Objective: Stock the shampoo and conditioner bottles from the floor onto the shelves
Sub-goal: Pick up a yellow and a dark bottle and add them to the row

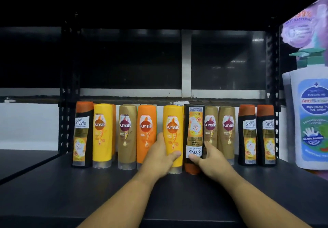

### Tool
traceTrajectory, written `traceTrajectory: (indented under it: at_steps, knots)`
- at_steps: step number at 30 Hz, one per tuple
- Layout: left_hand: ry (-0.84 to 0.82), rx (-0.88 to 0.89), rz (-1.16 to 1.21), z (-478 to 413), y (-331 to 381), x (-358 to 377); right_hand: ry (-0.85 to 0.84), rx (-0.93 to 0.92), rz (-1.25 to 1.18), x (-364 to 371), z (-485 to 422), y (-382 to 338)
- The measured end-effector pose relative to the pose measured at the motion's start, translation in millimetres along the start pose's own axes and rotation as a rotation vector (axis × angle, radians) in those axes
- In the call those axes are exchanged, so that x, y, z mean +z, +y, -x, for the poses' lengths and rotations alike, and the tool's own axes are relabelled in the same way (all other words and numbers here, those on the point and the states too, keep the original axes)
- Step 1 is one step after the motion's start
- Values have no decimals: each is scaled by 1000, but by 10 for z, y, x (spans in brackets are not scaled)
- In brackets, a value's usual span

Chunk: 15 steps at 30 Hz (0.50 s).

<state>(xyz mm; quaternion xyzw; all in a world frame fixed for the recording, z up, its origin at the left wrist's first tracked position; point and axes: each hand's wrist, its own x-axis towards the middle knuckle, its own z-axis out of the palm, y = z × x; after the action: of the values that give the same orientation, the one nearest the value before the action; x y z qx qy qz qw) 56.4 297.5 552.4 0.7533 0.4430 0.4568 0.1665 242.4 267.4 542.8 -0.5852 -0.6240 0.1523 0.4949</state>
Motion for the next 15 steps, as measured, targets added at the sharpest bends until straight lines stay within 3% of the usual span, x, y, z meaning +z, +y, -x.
traceTrajectory:
  at_steps: [5,8,15]
  knots:
    - [-37,21,-41,24,-75,5,54,-43,38,22,47,22]
    - [-81,19,-84,53,-116,-12,-34,-15,135,12,91,17]
    - [-23,-14,-211,65,-123,6,-11,-29,190,20,128,-13]
